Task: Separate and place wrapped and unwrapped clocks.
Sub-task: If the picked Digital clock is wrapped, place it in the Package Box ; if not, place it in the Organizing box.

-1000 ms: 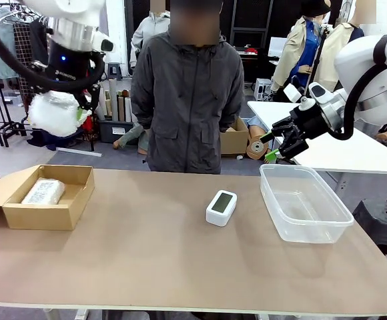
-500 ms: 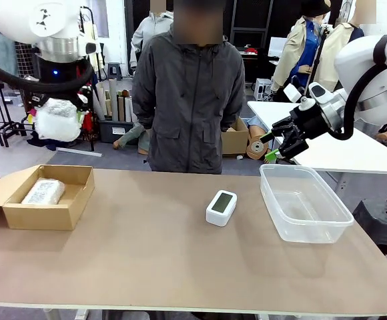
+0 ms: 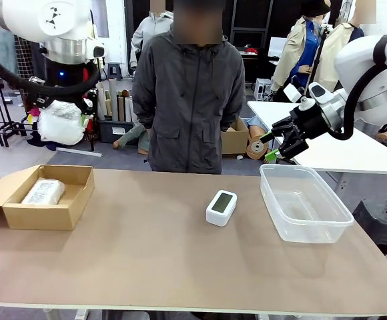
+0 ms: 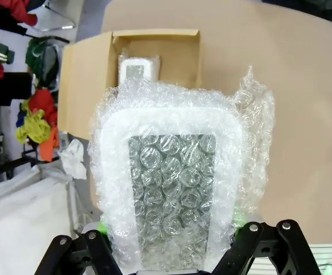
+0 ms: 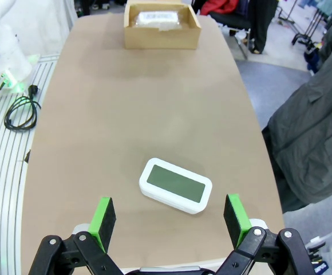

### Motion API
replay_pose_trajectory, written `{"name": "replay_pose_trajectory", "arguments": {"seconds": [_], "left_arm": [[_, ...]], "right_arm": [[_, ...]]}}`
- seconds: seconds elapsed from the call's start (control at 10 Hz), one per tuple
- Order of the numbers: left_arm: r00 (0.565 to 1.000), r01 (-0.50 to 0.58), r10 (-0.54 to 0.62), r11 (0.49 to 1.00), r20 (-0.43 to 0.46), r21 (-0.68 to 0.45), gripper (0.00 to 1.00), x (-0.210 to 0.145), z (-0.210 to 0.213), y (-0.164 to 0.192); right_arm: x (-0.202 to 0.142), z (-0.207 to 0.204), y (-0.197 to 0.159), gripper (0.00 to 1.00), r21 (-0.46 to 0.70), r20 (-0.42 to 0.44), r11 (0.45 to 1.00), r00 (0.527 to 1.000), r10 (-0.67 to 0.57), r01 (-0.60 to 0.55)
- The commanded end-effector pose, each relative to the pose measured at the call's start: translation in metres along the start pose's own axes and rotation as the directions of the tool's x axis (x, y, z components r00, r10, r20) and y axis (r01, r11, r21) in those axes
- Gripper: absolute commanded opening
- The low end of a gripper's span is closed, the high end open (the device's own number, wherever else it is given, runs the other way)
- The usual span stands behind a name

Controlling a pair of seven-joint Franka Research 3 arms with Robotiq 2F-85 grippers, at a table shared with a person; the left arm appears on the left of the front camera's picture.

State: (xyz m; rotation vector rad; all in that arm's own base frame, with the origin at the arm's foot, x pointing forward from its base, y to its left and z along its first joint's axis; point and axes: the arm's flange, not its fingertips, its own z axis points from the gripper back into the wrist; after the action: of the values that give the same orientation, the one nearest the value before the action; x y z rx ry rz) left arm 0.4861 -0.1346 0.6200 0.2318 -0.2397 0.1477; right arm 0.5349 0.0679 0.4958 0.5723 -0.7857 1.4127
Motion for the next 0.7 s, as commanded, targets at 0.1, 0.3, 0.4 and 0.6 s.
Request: {"name": "replay_pose_trajectory", "arguments": {"seconds": [0.1, 0.3, 0.4, 0.6], "left_arm": [[0.998, -0.037, 0.034, 0.998, -0.058, -0.043, 0.0, 0.015, -0.051, 0.032], [0.997, -0.018, 0.013, 0.998, -0.081, -0.064, 0.0, 0.019, -0.085, 0.049], [0.994, -0.006, -0.004, 0.996, -0.106, -0.093, 0.0, 0.02, -0.106, 0.057], [0.994, 0.015, -0.035, 0.984, -0.108, -0.177, 0.0, 0.013, -0.143, 0.062]], "right_arm": [[0.001, 0.002, 0.0, 1.0, -0.008, -0.004, 1.0, 1.0, 0.007, -0.007], [0.001, 0.002, 0.0, 1.0, -0.008, -0.004, 1.0, 1.0, 0.007, -0.007], [0.001, 0.002, 0.0, 1.0, -0.008, -0.004, 1.0, 1.0, 0.007, -0.007], [0.001, 0.002, 0.0, 1.0, -0.008, -0.004, 1.0, 1.0, 0.007, -0.007]]}}
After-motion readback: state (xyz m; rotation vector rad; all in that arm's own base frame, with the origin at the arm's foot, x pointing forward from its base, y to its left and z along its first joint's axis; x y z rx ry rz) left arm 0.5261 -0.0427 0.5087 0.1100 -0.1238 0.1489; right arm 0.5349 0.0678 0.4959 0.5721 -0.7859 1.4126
